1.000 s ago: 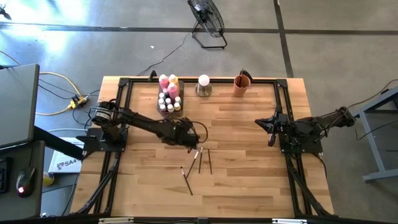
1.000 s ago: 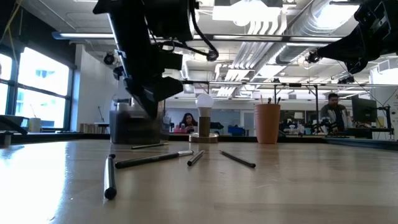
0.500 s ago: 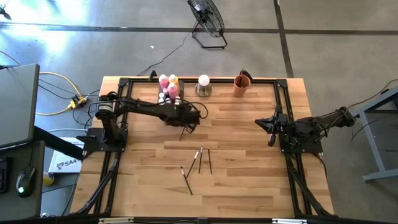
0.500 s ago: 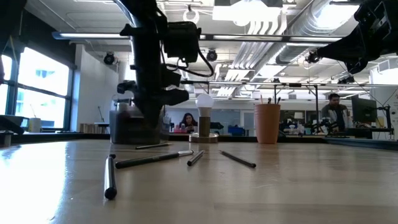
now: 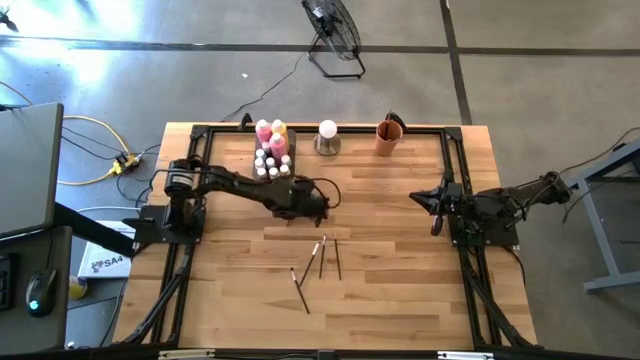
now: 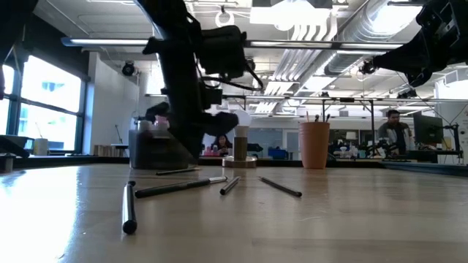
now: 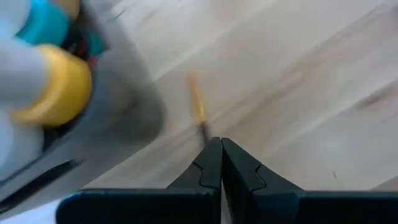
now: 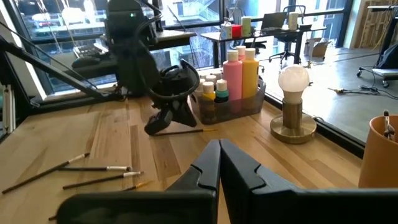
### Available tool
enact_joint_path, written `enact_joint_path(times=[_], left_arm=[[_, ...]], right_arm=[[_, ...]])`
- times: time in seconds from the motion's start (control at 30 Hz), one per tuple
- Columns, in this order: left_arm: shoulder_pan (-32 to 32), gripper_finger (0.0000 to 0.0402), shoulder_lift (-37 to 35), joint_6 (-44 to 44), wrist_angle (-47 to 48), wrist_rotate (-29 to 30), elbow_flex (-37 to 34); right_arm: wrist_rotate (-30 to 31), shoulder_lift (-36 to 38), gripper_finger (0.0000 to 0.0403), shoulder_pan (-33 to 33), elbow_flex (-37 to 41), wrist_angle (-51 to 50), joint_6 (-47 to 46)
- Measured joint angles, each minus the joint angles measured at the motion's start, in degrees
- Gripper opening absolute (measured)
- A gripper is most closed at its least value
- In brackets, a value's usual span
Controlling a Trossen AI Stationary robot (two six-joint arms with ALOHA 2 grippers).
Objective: Pick & Place Paint Supplies
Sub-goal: Put the orange paintbrush into the orange cup
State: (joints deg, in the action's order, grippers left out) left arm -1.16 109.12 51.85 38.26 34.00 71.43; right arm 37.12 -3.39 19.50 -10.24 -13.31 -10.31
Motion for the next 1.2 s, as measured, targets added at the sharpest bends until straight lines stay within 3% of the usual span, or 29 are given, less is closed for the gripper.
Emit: enact_joint_path(times=[0.33, 0.63, 0.87, 1.2], left_arm=[[1.3, 0.0000, 3.8, 5.6, 0.7, 2.8, 0.2], [1.4, 0.0000, 5.9, 5.6, 0.5, 4.3, 0.3], [3.8, 0.0000, 6.1, 2.5, 1.6, 6.0, 4.1], [7.4, 0.0000, 5.9, 4.9, 18.2, 12.8, 13.6]], right_arm=[[-0.1, -0.3, 0.0002, 0.0, 0.0, 0.2, 0.0], [0.0, -0.3, 0.0002, 0.0, 0.0, 0.2, 0.0], [0.0, -0.3, 0.0002, 0.0, 0.0, 0.1, 0.0], [0.0, -0.3, 0.0002, 0.0, 0.0, 0.2, 0.0]])
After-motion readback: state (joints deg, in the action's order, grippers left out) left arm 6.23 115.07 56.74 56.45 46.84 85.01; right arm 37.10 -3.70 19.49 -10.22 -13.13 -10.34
